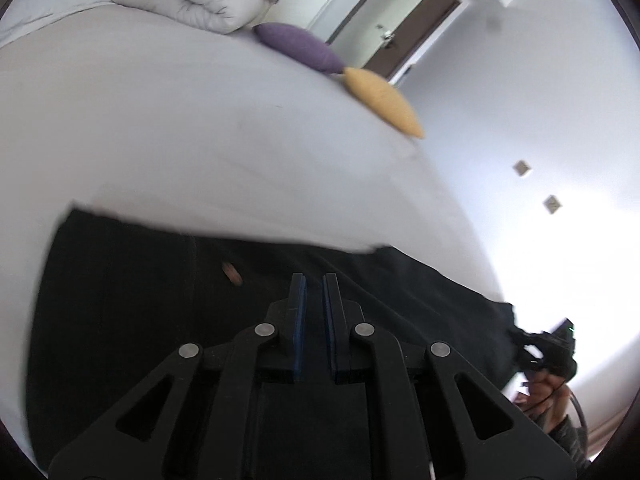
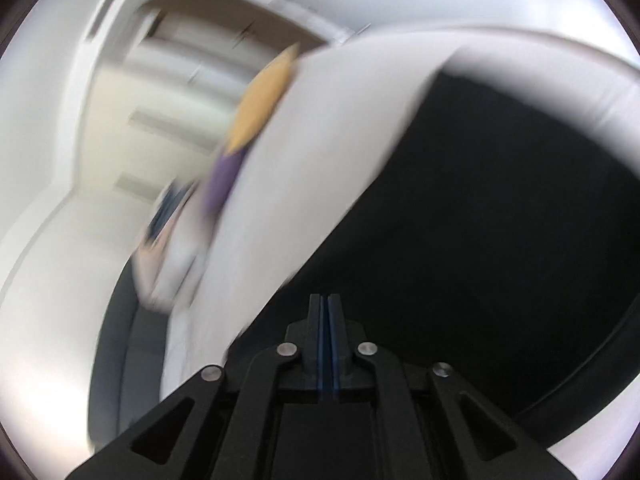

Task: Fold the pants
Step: 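Smooth the folded jeans with the left tool while the right tool releases its edge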

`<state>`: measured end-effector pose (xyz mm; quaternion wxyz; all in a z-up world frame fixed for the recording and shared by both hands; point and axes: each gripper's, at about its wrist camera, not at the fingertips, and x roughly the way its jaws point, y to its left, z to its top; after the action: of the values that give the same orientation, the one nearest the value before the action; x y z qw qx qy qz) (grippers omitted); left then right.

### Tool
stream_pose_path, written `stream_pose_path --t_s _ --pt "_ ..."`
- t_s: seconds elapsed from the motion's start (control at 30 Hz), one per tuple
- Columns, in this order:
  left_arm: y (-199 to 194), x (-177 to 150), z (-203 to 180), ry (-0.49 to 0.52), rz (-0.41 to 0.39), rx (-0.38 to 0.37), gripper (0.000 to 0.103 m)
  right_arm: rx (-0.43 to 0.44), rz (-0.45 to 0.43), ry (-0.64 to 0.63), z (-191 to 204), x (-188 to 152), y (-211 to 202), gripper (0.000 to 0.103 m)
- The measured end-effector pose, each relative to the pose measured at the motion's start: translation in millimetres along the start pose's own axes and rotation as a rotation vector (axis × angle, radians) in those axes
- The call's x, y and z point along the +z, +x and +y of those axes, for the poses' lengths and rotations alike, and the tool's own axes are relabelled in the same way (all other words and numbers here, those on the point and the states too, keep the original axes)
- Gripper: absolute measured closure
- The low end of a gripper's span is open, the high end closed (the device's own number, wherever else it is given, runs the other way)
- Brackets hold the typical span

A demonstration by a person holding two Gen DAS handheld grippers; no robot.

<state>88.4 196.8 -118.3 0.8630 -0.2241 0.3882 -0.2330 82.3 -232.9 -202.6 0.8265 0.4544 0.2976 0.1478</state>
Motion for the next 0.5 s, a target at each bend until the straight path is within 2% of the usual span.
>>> stream_pose_path --t_s 0.07,0.13,0.17,0.2,0.23,0.27,0.3,0.43,0.5 --pt "3.5 -18.7 0.1 -0.003 0.022 0.016 0.095 0.063 0.134 -0.033 22.3 -37.9 28.8 0.086" --pt "21.6 -38.9 9.5 -0.043 0.085 0.062 0.095 0.077 0.288 -0.070 34.4 -74.5 64.0 0.085" --pt "25.2 -46.0 20.1 -0.077 0.104 0.068 0.095 0.055 0.325 -0.088 35.2 -88.5 71.9 0.085" --pt "23.9 -51.8 29.9 -0.096 0.098 0.040 0.095 0.041 0.335 -0.096 34.9 -92.4 82.3 0.088" --pt "21.2 -53.9 33.7 -0.089 0.086 0.021 0.095 0.046 0.328 -0.095 32.6 -90.8 79.8 0.091" --pt "19.4 -55.1 35.8 -0.076 0.086 0.013 0.095 0.056 0.319 -0.074 25.0 -89.7 74.4 0.099" --pt "18.7 -55.2 37.0 -0.073 0.088 0.010 0.095 0.056 0.301 -0.039 17.5 -82.8 72.1 0.103" --pt "29.7 -50.7 39.3 -0.081 0.088 0.006 0.095 0.022 0.138 0.032 -23.0 -48.0 29.2 0.103" --pt "27.4 -49.2 42.5 -0.078 0.085 0.006 0.095 -0.008 0.018 0.078 -50.5 -17.6 -2.5 0.103"
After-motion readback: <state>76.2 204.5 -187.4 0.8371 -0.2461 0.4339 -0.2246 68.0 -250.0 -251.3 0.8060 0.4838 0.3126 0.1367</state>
